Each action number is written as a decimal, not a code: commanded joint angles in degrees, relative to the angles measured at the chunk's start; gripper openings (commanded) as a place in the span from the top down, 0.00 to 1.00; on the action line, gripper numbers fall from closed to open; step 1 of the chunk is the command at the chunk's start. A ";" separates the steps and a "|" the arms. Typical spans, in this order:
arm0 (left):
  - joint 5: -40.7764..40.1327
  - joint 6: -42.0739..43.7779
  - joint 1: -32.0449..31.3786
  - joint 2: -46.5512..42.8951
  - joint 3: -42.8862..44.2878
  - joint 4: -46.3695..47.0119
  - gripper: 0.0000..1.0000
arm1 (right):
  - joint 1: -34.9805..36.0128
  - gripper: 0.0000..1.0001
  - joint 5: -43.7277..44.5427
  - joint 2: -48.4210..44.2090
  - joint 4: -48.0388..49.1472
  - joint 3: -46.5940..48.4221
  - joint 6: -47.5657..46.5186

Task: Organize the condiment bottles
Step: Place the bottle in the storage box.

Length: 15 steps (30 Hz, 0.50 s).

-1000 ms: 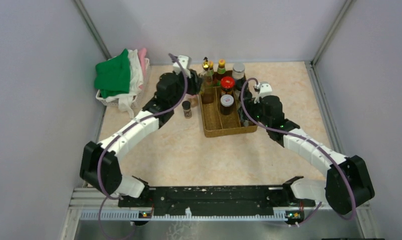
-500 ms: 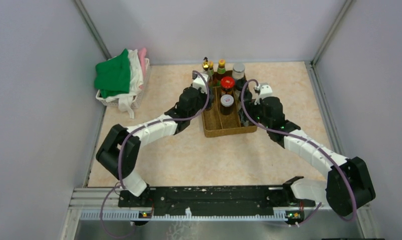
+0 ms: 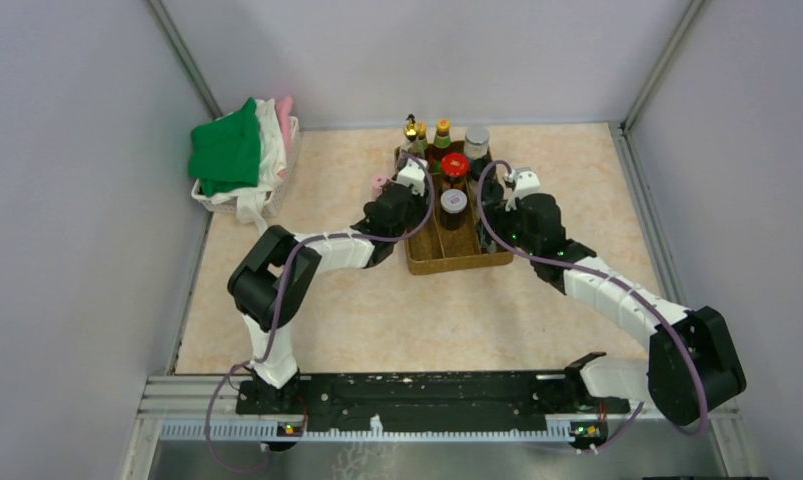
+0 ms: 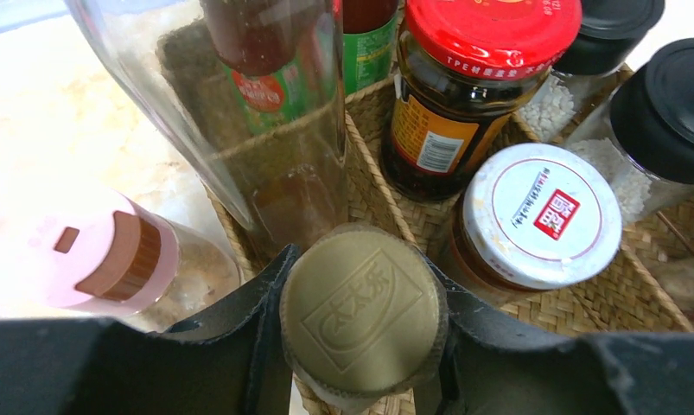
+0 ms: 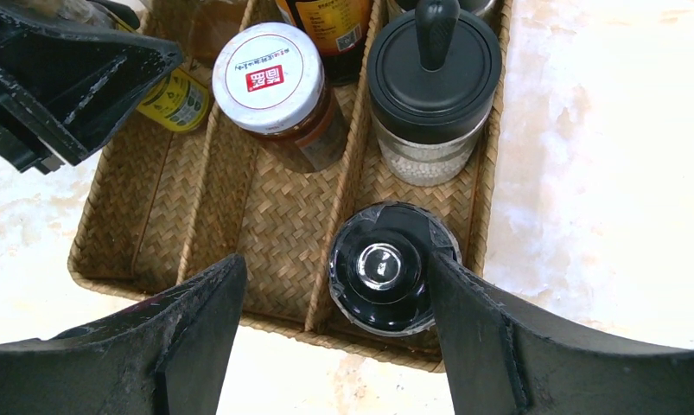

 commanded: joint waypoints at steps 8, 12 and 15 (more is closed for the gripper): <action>-2.29 1.07 -0.13 2.73 4.88 10.41 0.87 | -0.12 0.24 -0.60 0.95 2.65 0.01 -0.50; -2.06 0.37 -0.12 2.41 4.83 9.05 0.73 | -0.13 0.24 -0.80 0.97 2.81 -0.20 -0.41; -1.67 0.01 -0.21 2.41 4.82 8.23 0.69 | -0.12 0.24 -0.93 1.07 2.93 -0.35 -0.24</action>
